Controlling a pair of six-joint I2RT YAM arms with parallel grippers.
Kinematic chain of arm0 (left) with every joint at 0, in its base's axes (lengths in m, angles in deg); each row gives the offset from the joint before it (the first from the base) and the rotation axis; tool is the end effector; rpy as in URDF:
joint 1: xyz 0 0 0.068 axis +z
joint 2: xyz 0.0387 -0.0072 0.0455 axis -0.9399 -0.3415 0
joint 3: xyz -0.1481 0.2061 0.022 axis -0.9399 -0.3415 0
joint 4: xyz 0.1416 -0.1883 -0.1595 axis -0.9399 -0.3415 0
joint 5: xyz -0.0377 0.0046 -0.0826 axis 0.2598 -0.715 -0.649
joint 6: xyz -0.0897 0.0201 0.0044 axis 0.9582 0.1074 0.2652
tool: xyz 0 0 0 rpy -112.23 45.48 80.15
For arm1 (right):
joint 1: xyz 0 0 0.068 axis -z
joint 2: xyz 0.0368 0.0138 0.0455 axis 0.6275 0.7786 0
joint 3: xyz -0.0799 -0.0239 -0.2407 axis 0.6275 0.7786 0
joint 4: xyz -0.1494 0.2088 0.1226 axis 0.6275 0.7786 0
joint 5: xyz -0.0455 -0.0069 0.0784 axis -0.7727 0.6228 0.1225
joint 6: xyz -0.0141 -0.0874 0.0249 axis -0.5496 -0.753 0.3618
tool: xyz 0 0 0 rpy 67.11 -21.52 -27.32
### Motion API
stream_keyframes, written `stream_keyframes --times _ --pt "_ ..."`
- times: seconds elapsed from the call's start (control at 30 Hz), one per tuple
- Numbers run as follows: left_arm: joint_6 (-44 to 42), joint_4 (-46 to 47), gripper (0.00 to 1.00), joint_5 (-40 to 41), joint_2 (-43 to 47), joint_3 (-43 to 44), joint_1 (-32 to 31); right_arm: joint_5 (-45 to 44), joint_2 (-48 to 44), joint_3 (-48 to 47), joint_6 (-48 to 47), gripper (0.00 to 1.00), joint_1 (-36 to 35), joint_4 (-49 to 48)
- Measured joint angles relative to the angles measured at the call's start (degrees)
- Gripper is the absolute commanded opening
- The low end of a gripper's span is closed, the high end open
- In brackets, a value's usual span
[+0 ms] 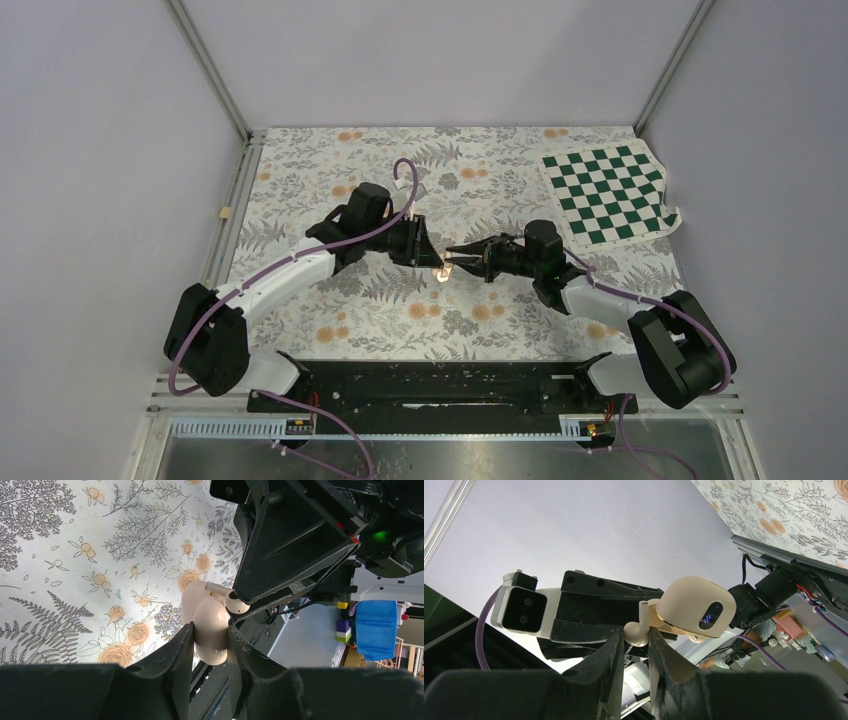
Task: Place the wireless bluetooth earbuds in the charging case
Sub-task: Place the earbud in the charging case.
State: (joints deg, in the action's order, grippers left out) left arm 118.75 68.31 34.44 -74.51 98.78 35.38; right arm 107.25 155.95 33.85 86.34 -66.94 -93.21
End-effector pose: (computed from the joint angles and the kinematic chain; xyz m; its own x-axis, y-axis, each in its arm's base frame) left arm 0.2680 -0.2430 0.2151 -0.8464 0.1070 -0.5218 0.4923 0.5311 -0.6896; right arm 0.2603 0.1972 0.1570 -0.7096 0.4100 0.5731 0.5959 -0.0850 0.7986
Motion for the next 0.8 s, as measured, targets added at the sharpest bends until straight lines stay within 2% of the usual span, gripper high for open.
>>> stream_keyframes --times 0.8 --pt "0.6 -1.1 0.19 -0.5 -1.1 0.0 1.0 1.2 -0.1 -0.1 0.0 0.0 0.0 -0.6"
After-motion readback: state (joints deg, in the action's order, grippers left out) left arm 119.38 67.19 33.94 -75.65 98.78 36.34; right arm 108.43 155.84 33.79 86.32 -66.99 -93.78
